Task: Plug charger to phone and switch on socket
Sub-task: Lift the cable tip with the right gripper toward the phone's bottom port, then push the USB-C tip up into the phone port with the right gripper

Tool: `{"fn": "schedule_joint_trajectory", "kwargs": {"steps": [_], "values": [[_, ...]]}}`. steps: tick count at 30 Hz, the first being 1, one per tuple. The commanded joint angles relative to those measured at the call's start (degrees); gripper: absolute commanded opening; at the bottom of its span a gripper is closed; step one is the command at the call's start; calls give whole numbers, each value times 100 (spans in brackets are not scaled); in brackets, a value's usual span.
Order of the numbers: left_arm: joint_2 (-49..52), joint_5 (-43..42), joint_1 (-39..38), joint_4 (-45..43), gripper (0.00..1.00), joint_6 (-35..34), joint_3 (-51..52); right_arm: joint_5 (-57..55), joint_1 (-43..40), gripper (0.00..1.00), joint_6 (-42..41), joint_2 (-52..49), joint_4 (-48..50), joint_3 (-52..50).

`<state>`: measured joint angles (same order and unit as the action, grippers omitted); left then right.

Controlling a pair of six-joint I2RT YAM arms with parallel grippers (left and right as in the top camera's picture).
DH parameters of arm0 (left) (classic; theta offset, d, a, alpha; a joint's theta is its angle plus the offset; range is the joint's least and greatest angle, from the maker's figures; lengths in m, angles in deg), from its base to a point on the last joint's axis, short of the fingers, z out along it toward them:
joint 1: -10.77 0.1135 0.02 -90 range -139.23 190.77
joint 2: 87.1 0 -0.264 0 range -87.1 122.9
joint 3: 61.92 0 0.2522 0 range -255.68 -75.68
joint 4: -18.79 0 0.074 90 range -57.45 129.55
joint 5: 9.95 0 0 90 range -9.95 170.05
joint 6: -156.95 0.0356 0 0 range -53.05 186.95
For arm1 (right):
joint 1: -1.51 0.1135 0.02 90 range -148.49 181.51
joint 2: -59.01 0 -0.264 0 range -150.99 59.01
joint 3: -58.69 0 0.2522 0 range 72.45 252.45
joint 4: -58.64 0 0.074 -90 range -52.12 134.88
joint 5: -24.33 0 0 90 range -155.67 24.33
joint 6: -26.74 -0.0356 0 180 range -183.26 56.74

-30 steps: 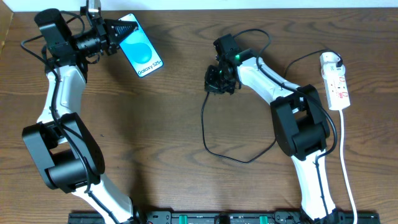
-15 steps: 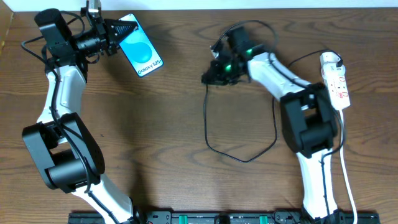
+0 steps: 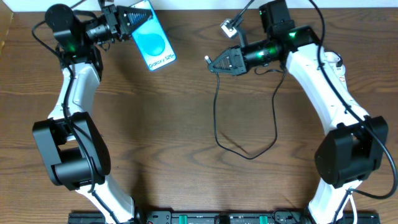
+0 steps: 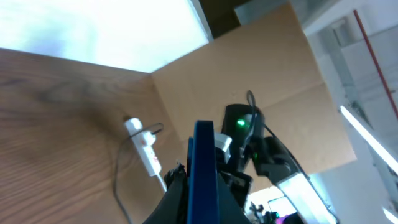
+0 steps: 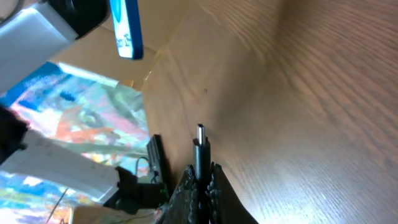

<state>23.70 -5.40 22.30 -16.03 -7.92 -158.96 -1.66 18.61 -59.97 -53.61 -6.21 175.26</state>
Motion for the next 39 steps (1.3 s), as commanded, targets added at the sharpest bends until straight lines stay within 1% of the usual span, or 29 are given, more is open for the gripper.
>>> {"fn": "schedule_joint_trajectory", "kwargs": {"steps": [1,3,9,12,13,14,15,18,19,22,23,26,28,31,39], "values": [[-76,348,-52,-1088,7,-2096,-122,846,-149,1,662,173,-254,4],[-76,411,-66,-1121,7,-2299,-122,1165,-120,1,715,173,-221,-127],[-76,485,-177,-1110,7,-2295,-122,1226,238,1,590,173,85,-286],[-76,667,-269,-1113,7,-2295,-122,1220,481,1,-319,170,809,-382],[-76,756,-289,-1110,7,-2291,-122,1198,557,1,-905,170,1305,-452],[-76,789,-289,-1110,7,-2284,-122,1198,590,1,-1172,170,1550,-472],[-74,804,-286,-1113,7,-2258,-122,1196,634,1,-1637,170,1971,-492],[-74,811,-232,-1113,7,-2227,-122,1200,695,1,-2262,170,2564,-496],[-76,822,-173,-1115,7,-2227,-122,1202,713,1,-2736,170,2962,-496],[-76,901,-79,-1115,7,-2227,-122,1209,730,1,-3211,170,3392,-496],[-74,942,-46,-1119,7,-2227,-122,1207,752,1,-3491,170,3602,-496],[-76,1034,-48,-1401,7,-2234,-122,1204,866,1,-3971,170,4138,-496],[-76,1064,-57,-1572,7,-2240,-122,1204,938,1,-4207,170,4430,-496],[-76,1117,-55,-1628,7,-2282,-122,1213,1001,1,-4395,170,4577,-496],[-76,1274,-57,-1628,7,-2597,-122,1222,999,1,-4395,166,4489,-503]]}}
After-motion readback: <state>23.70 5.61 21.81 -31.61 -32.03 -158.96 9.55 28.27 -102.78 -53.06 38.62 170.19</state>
